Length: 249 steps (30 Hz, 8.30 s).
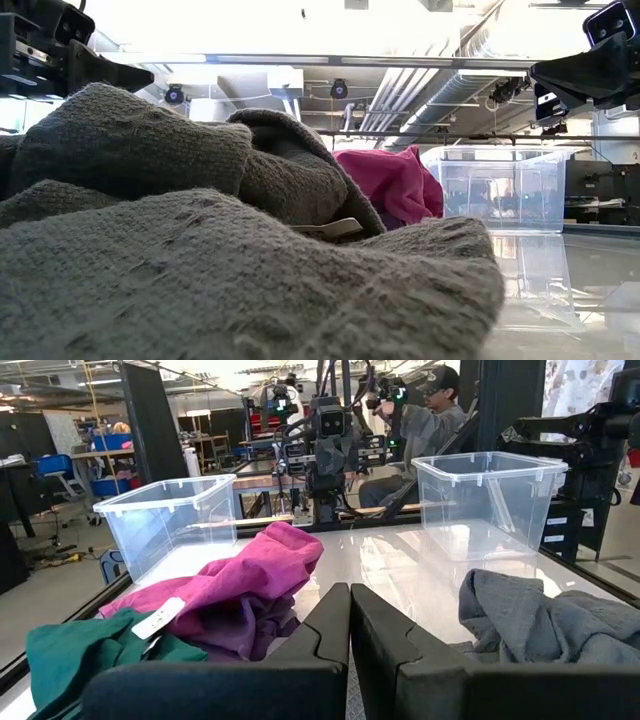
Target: Sort towels by color in basket
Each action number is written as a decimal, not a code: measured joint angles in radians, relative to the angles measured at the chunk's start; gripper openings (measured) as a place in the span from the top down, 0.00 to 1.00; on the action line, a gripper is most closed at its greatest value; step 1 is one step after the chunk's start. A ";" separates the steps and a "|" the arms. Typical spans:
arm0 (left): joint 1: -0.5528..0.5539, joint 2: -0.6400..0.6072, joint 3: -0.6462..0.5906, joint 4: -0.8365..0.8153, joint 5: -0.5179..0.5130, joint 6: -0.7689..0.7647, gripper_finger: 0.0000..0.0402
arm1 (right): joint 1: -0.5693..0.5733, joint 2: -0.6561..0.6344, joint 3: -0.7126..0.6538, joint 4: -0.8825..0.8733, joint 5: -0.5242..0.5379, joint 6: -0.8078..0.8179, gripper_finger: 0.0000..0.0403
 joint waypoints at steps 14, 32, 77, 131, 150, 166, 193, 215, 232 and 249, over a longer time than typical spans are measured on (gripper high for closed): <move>0.000 0.000 0.000 0.000 0.000 0.000 1.00 | 0.000 0.000 0.000 0.000 0.000 0.000 0.99; -0.001 0.220 0.000 0.893 0.164 0.207 1.00 | 0.000 0.000 0.000 0.000 0.000 0.000 0.99; 0.192 1.632 0.962 0.130 0.092 -0.002 0.35 | 0.000 0.000 0.000 0.000 0.000 0.000 0.99; -0.129 1.291 1.013 0.524 0.054 0.444 1.00 | 0.000 0.001 0.000 0.000 0.000 0.000 0.99; -0.173 1.580 0.964 0.545 -0.375 0.288 1.00 | 0.000 0.108 0.000 0.326 0.112 0.088 0.99; -0.096 1.635 0.964 0.435 -0.447 0.259 1.00 | 0.000 0.886 0.140 0.676 0.284 0.044 0.51; 0.004 1.588 0.965 -0.050 -0.363 -0.117 0.77 | -0.111 1.666 0.583 0.293 0.247 0.221 0.76; -0.192 1.452 0.685 0.401 -0.635 0.053 0.82 | 0.126 1.102 0.832 -0.501 0.859 0.262 0.99; -0.190 1.460 0.667 0.536 -0.573 0.166 0.82 | -0.344 0.925 1.317 -0.929 0.868 -0.114 1.00; -0.181 1.460 0.667 0.541 -0.571 0.209 0.82 | -1.034 1.201 1.244 -0.947 0.228 -0.286 0.98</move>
